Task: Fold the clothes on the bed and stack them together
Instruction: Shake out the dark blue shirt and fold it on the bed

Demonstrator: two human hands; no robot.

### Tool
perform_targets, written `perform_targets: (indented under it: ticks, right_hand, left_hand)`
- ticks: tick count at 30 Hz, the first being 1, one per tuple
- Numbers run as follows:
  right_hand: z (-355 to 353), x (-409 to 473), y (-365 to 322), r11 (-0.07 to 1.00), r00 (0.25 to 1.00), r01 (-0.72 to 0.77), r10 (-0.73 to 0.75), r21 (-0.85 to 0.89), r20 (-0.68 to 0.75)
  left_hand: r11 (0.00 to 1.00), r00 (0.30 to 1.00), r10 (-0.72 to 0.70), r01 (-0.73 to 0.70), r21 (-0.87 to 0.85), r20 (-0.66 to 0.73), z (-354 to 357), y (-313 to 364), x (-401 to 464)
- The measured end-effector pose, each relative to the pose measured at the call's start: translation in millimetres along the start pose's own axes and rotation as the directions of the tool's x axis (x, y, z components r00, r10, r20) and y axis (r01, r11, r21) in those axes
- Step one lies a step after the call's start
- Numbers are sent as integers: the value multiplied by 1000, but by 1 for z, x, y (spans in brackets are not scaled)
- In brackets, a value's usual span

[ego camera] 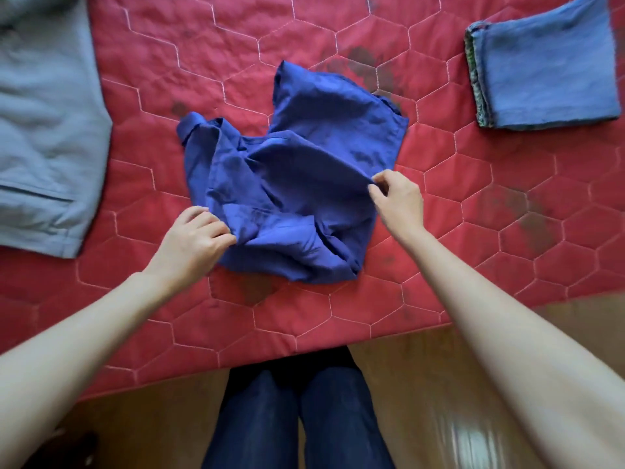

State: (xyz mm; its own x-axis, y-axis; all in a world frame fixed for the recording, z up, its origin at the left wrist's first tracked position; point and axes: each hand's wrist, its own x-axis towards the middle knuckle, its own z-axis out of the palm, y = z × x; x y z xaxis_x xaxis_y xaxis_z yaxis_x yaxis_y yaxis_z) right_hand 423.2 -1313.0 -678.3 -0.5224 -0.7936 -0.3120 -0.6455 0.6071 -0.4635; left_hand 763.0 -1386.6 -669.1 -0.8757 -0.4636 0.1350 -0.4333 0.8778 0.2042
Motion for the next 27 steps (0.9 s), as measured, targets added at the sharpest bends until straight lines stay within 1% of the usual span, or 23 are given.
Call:
perform_targets:
  ticks: [2, 4, 7, 9, 13, 16, 19, 21, 22, 24, 25, 26, 27]
  right_hand:
    - [-4, -23, 9, 999, 1000, -30, 30, -40, 2]
    - [-4, -41, 11, 997, 999, -24, 26, -80, 23]
    - [6, -52, -2, 984, 991, 122, -114, -132, 69]
    - [17, -49, -23, 965, 975, 212, -200, -153, 94]
    - [50, -27, -70, 935, 939, 321, -292, -155, 183]
    - [74, 4, -105, 901, 909, 398, -362, -174, 205]
    - [94, 39, -142, 886, 896, 434, -407, -162, 177]
    - [105, 61, -166, 891, 895, 434, -409, -136, 178]
    - [110, 70, -174, 892, 894, 432, -404, -131, 195]
    - [120, 84, -185, 898, 891, 418, -375, -140, 255]
    - [124, 89, -188, 901, 889, 409, -357, -146, 286]
    - [129, 92, -190, 902, 885, 404, -344, -153, 313]
    - [133, 95, -190, 902, 883, 402, -336, -159, 329]
  left_hand:
    - [999, 999, -37, 37, 1, 26, -6, 7, -30]
    - [992, 991, -126, 127, -8, 44, -9, 14, -51]
    - [962, 962, -272, 273, -30, 39, -8, 22, -56]
    - [939, 940, -341, 342, -47, 19, -3, 23, -44]
    - [893, 896, -444, 444, -81, 17, 12, 13, -3]
    - [826, 828, -558, 561, -57, 50, 24, -10, 33]
    - [714, 715, -695, 699, -43, 80, 34, -44, 70]
    - [604, 605, -791, 796, -43, 94, 39, -65, 91]
    - [522, 527, -842, 850, -69, 114, 41, -74, 100]
    - [304, 335, -926, 935, -181, 172, 44, -87, 114]
    - [193, 242, -949, 953, -232, 204, 46, -93, 119]
    - [104, 167, -958, 960, -260, 234, 47, -99, 122]
    - [44, 115, -960, 962, -268, 255, 48, -104, 125]
